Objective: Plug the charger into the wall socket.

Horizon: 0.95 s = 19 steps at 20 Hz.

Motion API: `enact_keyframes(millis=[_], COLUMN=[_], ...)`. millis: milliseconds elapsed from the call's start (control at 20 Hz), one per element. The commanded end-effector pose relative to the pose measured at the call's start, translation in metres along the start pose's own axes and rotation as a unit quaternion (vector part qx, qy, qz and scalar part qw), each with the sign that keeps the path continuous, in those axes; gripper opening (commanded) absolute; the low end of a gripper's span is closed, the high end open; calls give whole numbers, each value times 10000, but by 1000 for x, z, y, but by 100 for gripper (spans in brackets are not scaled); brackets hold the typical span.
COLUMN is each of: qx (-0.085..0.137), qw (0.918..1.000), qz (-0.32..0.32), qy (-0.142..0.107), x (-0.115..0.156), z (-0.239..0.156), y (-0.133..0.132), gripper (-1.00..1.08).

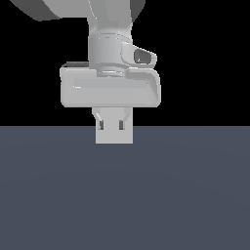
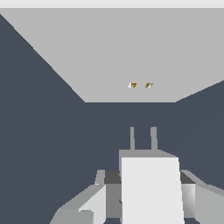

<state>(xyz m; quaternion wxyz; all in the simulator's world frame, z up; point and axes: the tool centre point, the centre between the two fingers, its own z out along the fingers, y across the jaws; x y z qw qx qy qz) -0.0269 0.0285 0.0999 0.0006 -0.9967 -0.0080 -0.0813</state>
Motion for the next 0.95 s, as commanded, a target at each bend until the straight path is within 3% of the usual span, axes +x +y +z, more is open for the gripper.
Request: enact_keyframes(millis=[0,500,900], qx=[0,0,0], qw=[10000,10000,10000], qz=[0,0,0], qy=[2,2,2], x=[5,39,45], z=[1,6,7], y=[0,0,0], gripper=[-100,-100,-100])
